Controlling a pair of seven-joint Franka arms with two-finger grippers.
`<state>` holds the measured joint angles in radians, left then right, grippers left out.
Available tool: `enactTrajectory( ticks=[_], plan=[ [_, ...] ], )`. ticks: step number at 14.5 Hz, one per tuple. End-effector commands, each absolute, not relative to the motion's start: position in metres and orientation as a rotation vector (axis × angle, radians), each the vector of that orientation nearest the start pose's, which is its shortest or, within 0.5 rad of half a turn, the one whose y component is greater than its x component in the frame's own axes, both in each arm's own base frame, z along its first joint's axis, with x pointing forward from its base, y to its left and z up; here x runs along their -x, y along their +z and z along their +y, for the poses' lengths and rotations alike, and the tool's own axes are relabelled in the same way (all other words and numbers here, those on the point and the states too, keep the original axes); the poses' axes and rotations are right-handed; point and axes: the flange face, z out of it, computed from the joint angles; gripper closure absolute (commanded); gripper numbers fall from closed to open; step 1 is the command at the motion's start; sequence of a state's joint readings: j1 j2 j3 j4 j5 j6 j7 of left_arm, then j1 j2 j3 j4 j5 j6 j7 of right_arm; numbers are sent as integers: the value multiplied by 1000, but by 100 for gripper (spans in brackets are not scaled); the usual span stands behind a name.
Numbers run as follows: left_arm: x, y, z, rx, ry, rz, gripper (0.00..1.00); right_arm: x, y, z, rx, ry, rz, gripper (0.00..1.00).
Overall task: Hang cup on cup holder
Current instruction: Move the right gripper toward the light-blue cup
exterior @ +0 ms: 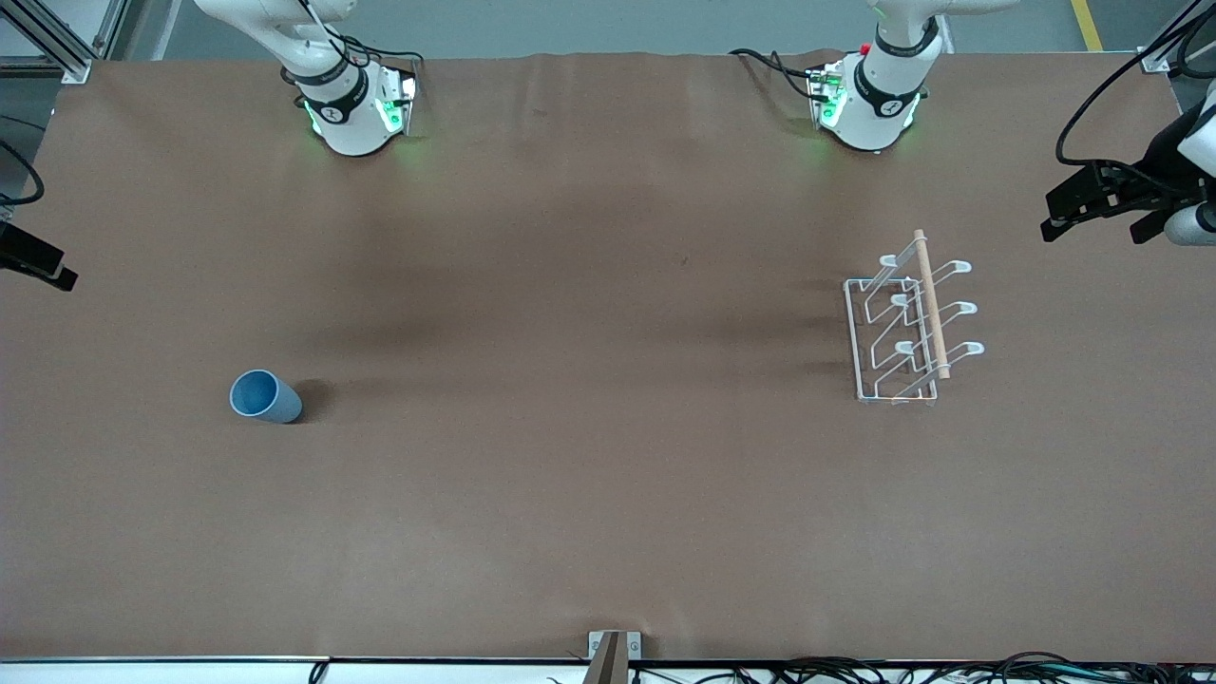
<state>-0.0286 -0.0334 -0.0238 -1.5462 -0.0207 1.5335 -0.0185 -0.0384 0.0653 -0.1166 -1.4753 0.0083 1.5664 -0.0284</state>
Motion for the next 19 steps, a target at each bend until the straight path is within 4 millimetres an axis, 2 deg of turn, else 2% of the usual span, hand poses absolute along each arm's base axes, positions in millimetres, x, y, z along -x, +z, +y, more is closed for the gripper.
enactTrajectory(
  ticks=[1,5,9,13,19],
  plan=[
    [-539,655,-31,3137,-27,89,0,-565,633,-88,3138,-37,190,0],
    [-539,654,-39,3134,-25,86,0,-565,633,-88,3138,-37,192,0],
    [-537,655,-37,3136,-17,137,0,-568,628,-88,3138,-36,188,0],
    [-537,655,-38,3139,-17,135,0,-599,560,-86,3140,70,169,0],
    [-538,653,-40,3139,-12,133,0,-609,436,-91,3153,28,2,0]
  ],
)
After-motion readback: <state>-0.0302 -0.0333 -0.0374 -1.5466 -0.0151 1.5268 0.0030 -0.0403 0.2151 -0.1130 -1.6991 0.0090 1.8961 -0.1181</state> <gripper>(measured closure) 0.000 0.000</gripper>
